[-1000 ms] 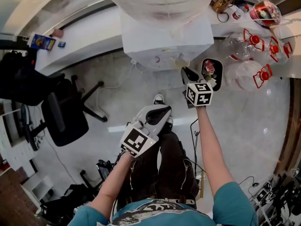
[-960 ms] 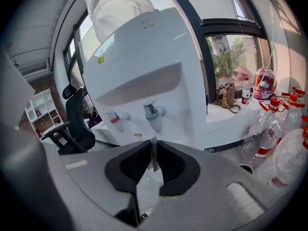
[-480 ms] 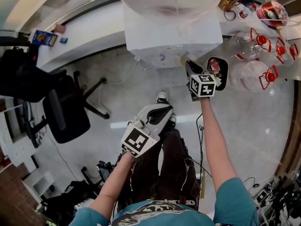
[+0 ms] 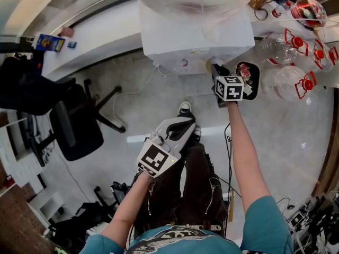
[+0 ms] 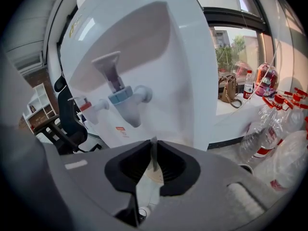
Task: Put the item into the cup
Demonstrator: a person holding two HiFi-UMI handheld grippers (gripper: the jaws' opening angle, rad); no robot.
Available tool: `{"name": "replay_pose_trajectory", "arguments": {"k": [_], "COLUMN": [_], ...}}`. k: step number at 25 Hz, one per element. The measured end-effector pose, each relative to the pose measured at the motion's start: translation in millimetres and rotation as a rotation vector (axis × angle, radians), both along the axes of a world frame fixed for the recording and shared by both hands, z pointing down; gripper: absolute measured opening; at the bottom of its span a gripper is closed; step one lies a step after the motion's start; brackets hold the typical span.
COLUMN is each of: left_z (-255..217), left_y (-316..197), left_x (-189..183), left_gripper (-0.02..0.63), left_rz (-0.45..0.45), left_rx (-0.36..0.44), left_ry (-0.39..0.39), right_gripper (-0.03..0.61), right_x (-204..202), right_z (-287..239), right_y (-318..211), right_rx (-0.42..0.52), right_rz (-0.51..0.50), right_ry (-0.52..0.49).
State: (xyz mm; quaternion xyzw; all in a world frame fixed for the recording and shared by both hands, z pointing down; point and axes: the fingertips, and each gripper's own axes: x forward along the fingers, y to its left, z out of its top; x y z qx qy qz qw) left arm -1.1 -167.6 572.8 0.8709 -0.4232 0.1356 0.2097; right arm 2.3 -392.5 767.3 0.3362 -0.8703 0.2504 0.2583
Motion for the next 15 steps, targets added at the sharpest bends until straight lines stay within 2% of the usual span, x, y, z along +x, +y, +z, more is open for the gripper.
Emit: {"name": "replay_pose_trajectory", "arguments": {"k": [4, 9, 15], "left_z": [1.1, 1.7, 5.2], "left_y": [0.9, -1.0, -1.4], "left_x": [-1.6, -6.8, -12.1], "left_gripper": [0.002, 0.002, 0.002], "left_rz": [0.0, -0.004, -0.007], "left_rx": [-0.005, -0.005, -0.014], "left_ry": [0.002, 0.0, -0.009], "right_gripper": [0.046, 0.08, 0.092], "right_x": [0.3, 0.1, 2.8], "right_z": [5.3, 8.7, 7.8], "right_y": [-1.0, 3.1, 6.2], "right_rx": [-0.002, -0.005, -0.004], "right_rz": [-0.012, -0.043, -0.043], "right_ry": [0.043, 0.079, 0.088]}}
